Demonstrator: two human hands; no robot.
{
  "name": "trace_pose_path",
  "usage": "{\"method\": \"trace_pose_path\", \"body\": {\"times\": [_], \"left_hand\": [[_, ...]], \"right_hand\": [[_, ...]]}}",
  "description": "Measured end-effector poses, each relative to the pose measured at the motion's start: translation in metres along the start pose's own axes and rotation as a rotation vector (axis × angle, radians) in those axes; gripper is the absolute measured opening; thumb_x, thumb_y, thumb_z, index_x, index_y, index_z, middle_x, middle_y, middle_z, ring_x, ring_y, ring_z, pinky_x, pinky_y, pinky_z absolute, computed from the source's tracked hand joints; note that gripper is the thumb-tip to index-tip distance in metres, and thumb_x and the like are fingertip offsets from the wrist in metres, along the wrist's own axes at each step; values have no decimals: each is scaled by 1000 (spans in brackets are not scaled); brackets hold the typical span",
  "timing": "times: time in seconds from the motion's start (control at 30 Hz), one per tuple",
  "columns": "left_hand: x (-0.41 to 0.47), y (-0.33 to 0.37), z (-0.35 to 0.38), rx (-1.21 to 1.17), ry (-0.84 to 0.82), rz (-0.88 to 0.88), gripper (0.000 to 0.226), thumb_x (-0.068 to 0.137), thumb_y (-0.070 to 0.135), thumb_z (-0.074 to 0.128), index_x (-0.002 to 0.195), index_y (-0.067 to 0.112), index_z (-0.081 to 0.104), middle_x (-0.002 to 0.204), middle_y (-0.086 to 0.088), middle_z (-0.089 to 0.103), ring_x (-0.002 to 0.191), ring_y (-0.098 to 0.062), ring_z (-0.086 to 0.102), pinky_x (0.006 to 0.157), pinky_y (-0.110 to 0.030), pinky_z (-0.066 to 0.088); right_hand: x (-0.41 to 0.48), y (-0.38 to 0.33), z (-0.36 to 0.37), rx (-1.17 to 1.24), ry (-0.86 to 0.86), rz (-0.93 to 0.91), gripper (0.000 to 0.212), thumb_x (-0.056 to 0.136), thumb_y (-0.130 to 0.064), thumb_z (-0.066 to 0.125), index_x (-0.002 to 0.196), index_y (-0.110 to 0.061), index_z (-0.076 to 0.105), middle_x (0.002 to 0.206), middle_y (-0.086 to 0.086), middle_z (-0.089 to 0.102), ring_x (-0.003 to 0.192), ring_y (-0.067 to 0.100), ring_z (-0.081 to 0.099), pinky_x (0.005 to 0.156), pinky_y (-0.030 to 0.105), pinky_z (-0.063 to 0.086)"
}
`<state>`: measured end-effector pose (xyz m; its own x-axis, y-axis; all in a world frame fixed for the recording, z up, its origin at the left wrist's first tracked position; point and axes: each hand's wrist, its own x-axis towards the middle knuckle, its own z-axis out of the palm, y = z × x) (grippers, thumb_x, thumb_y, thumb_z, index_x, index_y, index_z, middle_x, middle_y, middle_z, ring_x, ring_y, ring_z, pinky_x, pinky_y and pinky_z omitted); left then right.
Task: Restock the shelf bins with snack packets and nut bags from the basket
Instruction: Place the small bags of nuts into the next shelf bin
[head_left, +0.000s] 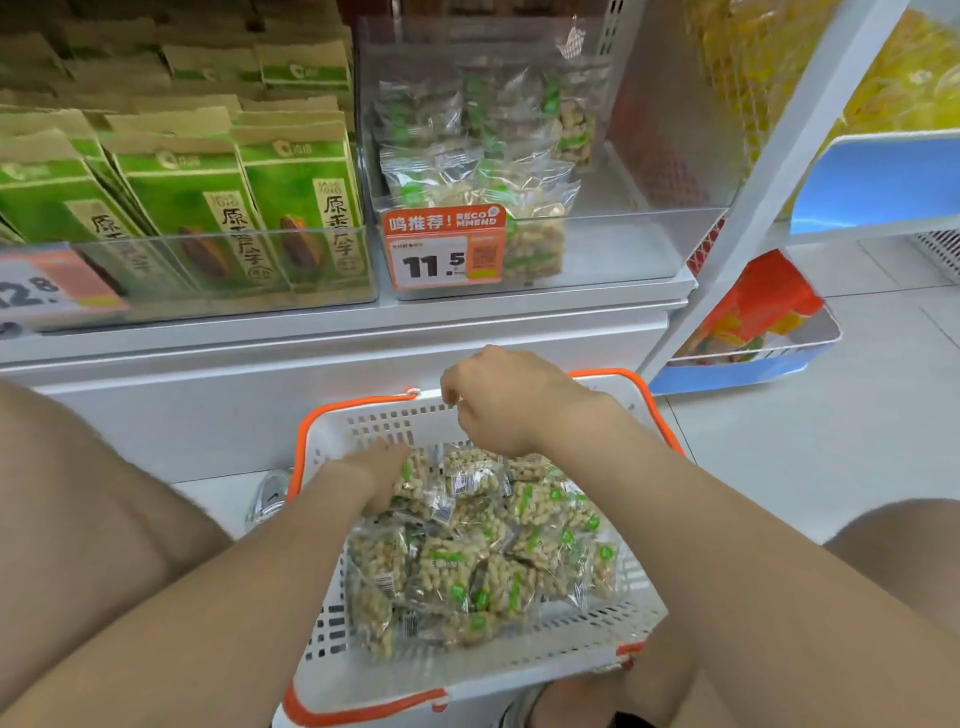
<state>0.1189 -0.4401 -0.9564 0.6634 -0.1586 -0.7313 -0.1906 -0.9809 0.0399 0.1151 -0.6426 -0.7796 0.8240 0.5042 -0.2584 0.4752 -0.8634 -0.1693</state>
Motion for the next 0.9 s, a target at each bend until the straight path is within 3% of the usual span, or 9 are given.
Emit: {"method": "trace_pose_path", "body": {"times": [0.1, 0.2, 0.3, 0.43, 0.53, 0.67, 0.73, 0.83, 0.9], "left_hand": [[10, 3, 8, 4, 26, -37, 105, 90, 23, 80, 166, 18, 8, 167, -9, 22, 139, -36, 49, 106, -51, 50], [8, 11, 12, 63, 36, -72, 109, 86, 26, 85, 166, 10, 12, 170, -14, 8, 145, -38, 42, 110, -47, 50], [-3, 18, 5, 81, 77, -96, 103, 84, 30, 83, 163, 11, 19, 164, -13, 25, 134, -34, 51, 102, -43, 54], [-21, 28, -18, -4, 108, -66, 80, 77, 46, 80, 142, 20, 41, 124, -2, 57, 109, -26, 61, 93, -44, 56], [-34, 40, -39, -219, 67, 71, 67, 73, 33, 89, 124, 24, 47, 117, 2, 55, 98, -19, 58, 80, -35, 55], [-65, 67, -79, -425, 162, 341, 60, 76, 12, 87, 122, 33, 55, 119, 11, 50, 82, -8, 56, 60, -25, 50], [-83, 80, -100, -518, 250, 473, 62, 76, -1, 78, 119, 39, 60, 121, 13, 53, 87, -9, 60, 69, -35, 59], [-108, 95, -128, -691, 389, 653, 66, 76, -16, 65, 121, 33, 67, 121, 15, 61, 108, 2, 59, 84, -32, 56], [-122, 104, -146, -807, 482, 700, 69, 80, -17, 66, 126, 33, 67, 126, 13, 62, 115, -6, 61, 90, -36, 57]], "right_hand": [[7, -2, -4, -16, -2, 9, 24, 96, -13, 51, 115, -16, 66, 107, 9, 65, 94, 34, 64, 72, 38, 50], [8, -4, -5, -52, 3, 22, 23, 97, -16, 52, 116, -17, 64, 107, 9, 64, 93, 35, 63, 69, 36, 44], [1, -3, -8, -52, -36, 45, 23, 97, -15, 51, 116, -17, 64, 106, 8, 61, 91, 35, 63, 69, 36, 46], [-12, 5, -15, -34, -137, 105, 26, 98, -12, 49, 119, -18, 63, 113, 8, 61, 99, 33, 64, 78, 41, 55], [-24, 17, -25, -45, -216, 147, 36, 96, -5, 47, 127, -15, 62, 124, 10, 58, 110, 34, 64, 86, 46, 57], [-39, 41, -37, -24, -231, 205, 43, 93, -8, 54, 136, -13, 53, 125, 10, 59, 114, 34, 62, 86, 44, 58], [-47, 52, -48, 21, -220, 232, 65, 93, -21, 65, 150, -15, 36, 130, 9, 58, 116, 32, 60, 92, 48, 57], [-61, 69, -70, 160, -211, 246, 111, 86, -53, 78, 165, -21, 6, 150, 8, 52, 132, 29, 55, 104, 44, 51], [-67, 77, -83, 342, -157, 258, 113, 80, -65, 78, 162, -22, 13, 144, 5, 60, 126, 24, 61, 104, 43, 51]]}}
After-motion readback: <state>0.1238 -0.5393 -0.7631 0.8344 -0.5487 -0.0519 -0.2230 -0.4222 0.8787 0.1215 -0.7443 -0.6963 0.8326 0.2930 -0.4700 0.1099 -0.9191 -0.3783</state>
